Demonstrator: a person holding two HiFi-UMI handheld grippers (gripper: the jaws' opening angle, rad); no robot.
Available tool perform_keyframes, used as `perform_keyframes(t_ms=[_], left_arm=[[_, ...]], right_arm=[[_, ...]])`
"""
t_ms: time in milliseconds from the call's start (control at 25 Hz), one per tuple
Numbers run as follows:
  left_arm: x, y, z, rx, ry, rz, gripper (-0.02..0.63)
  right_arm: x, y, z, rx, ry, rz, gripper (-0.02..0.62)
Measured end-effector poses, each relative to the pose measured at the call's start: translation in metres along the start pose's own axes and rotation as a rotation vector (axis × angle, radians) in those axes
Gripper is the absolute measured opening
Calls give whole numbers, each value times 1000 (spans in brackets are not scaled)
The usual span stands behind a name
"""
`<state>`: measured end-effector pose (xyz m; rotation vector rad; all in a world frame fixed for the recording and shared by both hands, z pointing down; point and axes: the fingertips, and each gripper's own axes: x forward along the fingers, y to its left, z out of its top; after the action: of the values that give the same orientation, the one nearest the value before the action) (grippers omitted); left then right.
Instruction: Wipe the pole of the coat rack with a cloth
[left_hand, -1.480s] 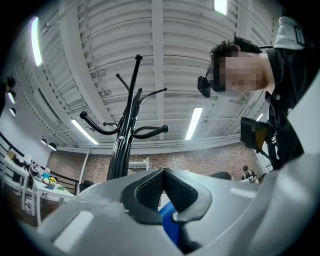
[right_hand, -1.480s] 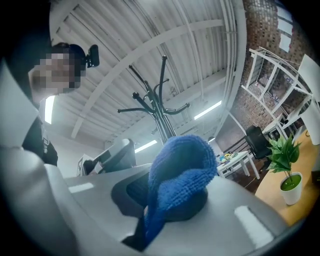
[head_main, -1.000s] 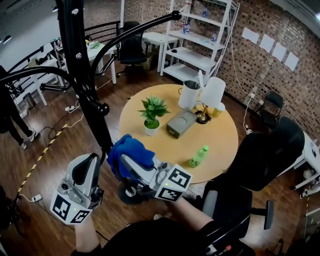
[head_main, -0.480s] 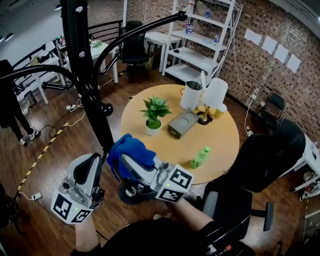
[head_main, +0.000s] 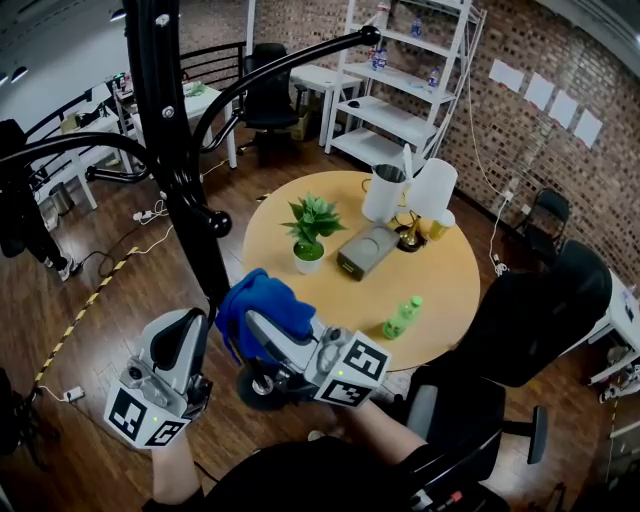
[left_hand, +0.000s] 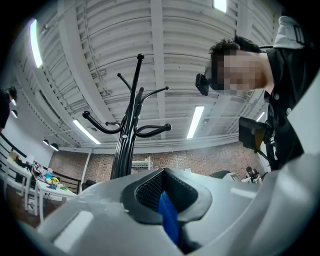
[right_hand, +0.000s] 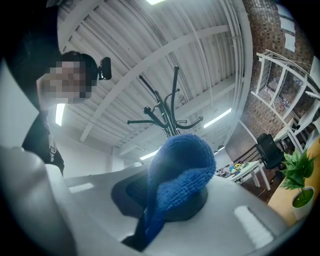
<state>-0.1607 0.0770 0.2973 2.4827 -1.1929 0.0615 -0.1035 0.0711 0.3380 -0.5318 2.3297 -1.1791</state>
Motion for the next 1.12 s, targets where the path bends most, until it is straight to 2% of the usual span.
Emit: perform_keyframes(t_ms=[200, 320, 600, 1120], left_arm=[[-2, 3, 0, -3, -5, 8, -8], [-2, 4, 1, -3, -7, 10, -8], [-1, 4, 0, -4, -6, 8, -8], [1, 3, -2, -6, 1, 2, -8]], right_arm=[[-1, 5, 7, -47, -38, 5, 15], [0, 2, 7, -74, -22, -17, 15], [0, -1, 4, -33, -21, -15, 15], [-1, -2, 7, -23, -27, -9, 15]])
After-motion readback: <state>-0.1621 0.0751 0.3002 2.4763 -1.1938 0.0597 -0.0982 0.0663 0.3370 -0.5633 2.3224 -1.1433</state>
